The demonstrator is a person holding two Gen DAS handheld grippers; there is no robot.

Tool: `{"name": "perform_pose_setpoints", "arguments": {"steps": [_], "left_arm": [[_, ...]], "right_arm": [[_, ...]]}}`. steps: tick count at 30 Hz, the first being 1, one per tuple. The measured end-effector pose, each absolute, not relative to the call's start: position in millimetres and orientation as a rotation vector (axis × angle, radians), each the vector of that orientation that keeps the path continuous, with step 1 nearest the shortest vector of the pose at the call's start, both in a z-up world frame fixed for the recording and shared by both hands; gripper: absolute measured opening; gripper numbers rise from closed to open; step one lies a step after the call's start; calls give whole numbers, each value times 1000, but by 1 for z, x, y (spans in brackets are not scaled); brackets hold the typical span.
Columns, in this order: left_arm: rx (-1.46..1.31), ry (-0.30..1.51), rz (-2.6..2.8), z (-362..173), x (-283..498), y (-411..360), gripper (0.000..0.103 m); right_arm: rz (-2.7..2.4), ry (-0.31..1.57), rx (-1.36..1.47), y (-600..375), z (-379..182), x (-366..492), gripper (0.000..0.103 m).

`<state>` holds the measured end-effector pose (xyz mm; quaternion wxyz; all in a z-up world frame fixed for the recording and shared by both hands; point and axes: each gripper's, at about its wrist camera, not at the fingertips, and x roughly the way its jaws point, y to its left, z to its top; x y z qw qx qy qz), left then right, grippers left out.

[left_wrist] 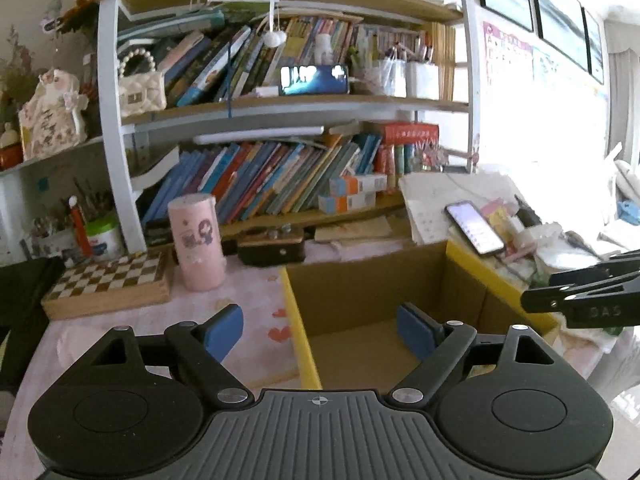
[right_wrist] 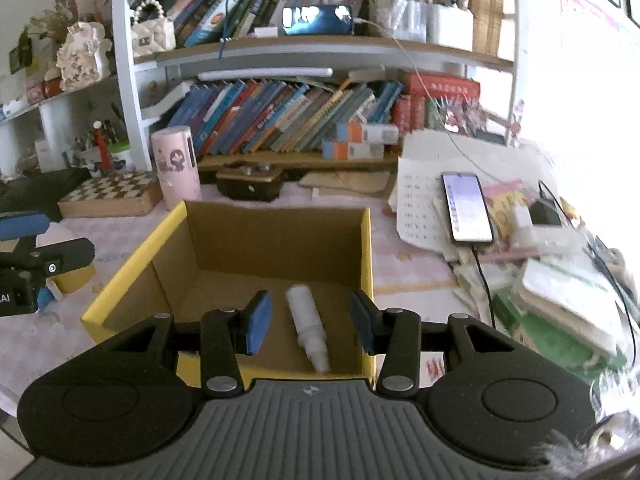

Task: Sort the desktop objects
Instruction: 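Withdraw the right tool from the box back toward the table objects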

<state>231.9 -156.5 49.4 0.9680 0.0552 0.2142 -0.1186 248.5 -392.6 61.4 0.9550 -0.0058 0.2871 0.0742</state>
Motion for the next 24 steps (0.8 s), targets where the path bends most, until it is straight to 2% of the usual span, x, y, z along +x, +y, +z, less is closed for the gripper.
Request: {"name": "perform_pose_setpoints", "arguments": {"steps": [24], "left_arm": [[144, 546, -270, 7, 181, -109, 87]], "right_arm": [[93, 714, 7, -322, 10, 178, 43]]}}
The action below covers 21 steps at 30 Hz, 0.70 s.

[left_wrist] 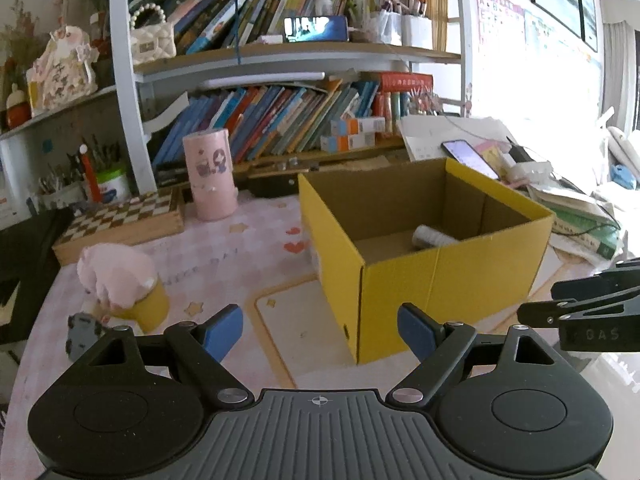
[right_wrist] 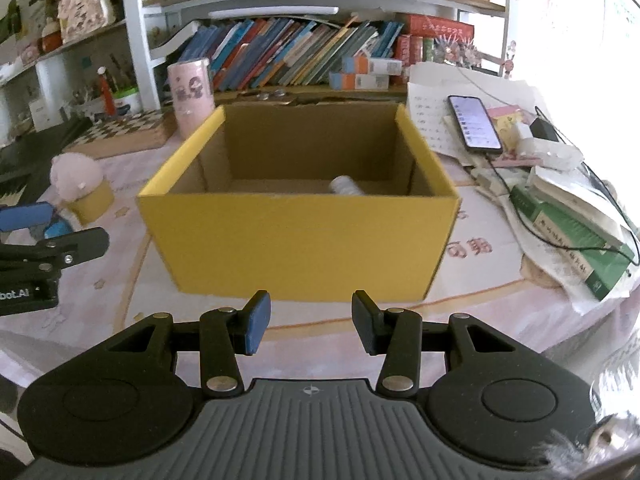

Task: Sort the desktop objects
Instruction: 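Withdraw the right tool from the box back toward the table objects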

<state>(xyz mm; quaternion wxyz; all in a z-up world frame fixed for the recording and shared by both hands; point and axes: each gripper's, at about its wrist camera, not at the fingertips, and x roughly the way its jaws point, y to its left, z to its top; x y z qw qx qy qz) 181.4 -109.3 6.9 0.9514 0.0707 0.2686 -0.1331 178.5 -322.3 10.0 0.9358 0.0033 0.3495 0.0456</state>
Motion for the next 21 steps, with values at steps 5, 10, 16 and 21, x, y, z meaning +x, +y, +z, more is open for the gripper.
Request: {"name": "perform_pose_setpoints", "arguments": {"steps": [5, 10, 16, 21], "left_arm": [[166, 560, -292, 4, 170, -93, 87], [175, 569, -307, 4, 159, -74, 87], [169, 582, -305, 4, 149, -48, 88], [158, 595, -294, 2, 141, -24, 88]], "right_arm": [[105, 726, 1, -295, 9, 167, 45], [124, 746, 2, -267, 7, 155, 46], [136, 759, -4, -237, 5, 143, 48], [148, 769, -9, -212, 3, 133, 50]]}}
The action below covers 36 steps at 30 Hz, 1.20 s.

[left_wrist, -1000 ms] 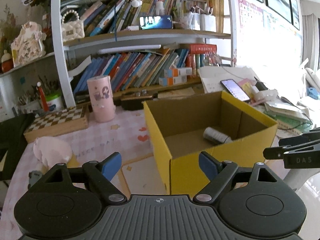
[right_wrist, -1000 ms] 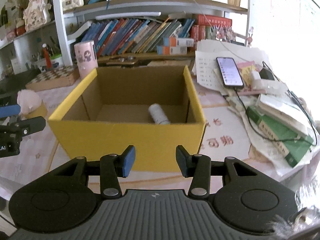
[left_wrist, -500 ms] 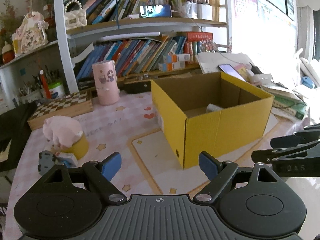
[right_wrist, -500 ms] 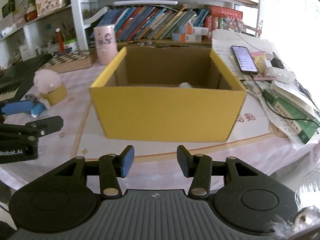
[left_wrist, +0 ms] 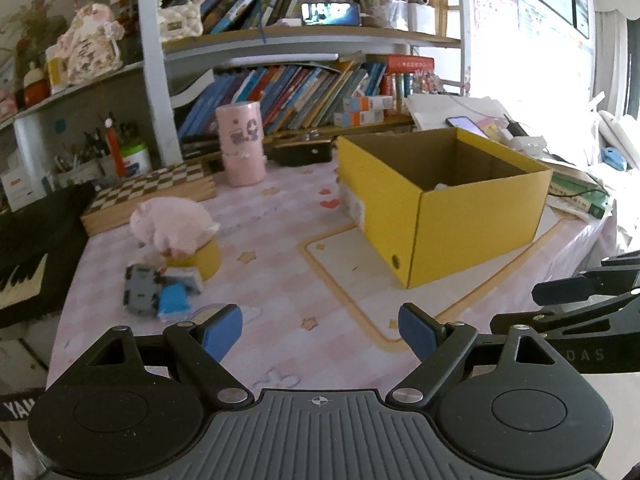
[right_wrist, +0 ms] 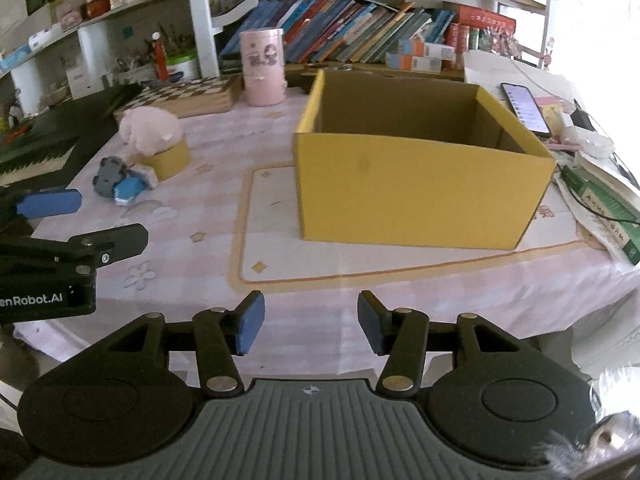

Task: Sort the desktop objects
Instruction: 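Move both tools toward the pink plush pig and grey toy car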

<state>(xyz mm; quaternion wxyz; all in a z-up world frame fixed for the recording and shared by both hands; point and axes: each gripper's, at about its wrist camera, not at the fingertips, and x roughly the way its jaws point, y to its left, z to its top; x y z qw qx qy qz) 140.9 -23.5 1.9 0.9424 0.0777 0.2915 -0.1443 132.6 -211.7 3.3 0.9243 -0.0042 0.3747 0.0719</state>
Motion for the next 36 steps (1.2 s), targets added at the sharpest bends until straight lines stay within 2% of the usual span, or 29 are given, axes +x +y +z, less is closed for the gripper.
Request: {"name": "perform_pose_setpoints", "arguments": {"steps": [36], "left_arm": [[114, 603, -155, 0, 93, 86, 88]], "right_arm": [[297, 750, -84, -96, -1, 97, 52]]}}
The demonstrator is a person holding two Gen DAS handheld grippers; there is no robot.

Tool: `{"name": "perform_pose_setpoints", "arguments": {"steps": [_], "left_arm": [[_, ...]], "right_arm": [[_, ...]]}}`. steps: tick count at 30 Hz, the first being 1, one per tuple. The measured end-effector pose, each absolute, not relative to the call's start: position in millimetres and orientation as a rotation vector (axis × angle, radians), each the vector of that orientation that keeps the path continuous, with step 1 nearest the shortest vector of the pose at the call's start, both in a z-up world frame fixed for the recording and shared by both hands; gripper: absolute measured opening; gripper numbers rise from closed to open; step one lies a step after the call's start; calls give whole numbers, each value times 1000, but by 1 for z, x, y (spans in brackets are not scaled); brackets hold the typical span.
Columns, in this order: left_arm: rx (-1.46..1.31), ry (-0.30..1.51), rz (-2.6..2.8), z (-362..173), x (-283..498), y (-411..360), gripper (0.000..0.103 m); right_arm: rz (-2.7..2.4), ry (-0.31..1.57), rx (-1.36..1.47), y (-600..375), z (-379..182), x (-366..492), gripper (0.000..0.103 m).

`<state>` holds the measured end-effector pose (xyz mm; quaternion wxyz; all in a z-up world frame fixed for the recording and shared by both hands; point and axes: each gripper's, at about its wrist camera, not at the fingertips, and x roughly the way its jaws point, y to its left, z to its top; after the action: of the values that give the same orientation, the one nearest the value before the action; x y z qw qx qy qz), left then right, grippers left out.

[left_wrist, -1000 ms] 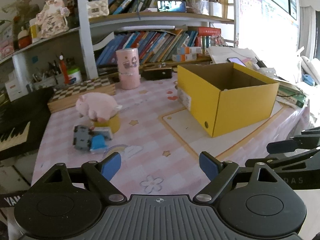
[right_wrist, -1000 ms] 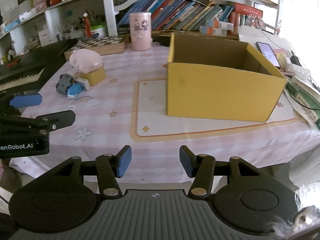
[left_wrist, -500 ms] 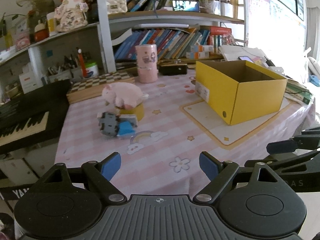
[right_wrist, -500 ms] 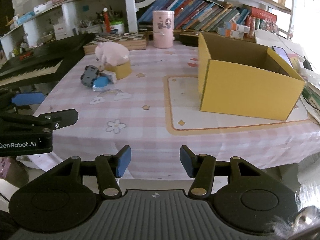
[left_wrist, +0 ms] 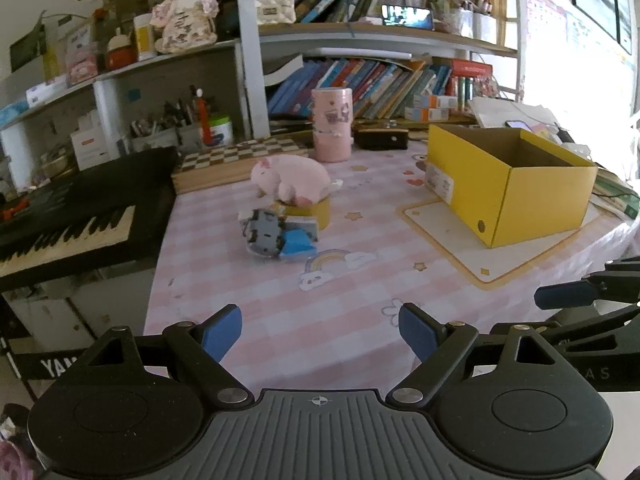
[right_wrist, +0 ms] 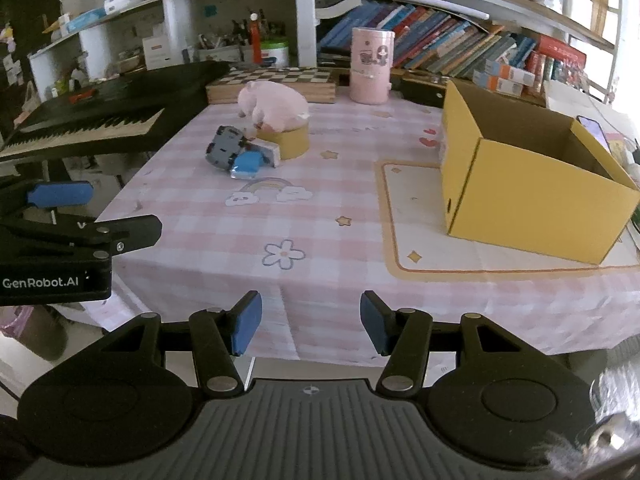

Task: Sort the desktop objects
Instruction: 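Move both tools toward the pink plush pig and grey toy car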

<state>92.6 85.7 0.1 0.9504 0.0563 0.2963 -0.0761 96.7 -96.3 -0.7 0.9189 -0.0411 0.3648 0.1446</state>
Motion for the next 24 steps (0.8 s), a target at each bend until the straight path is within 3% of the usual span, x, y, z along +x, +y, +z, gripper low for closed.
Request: {"name": "perform_pose_setpoints", "arguments": {"steps": [24], "left_arm": [[94, 593, -118, 0, 96, 120, 89]], "right_arm": [[341, 740, -131, -56, 3, 110, 53]]}}
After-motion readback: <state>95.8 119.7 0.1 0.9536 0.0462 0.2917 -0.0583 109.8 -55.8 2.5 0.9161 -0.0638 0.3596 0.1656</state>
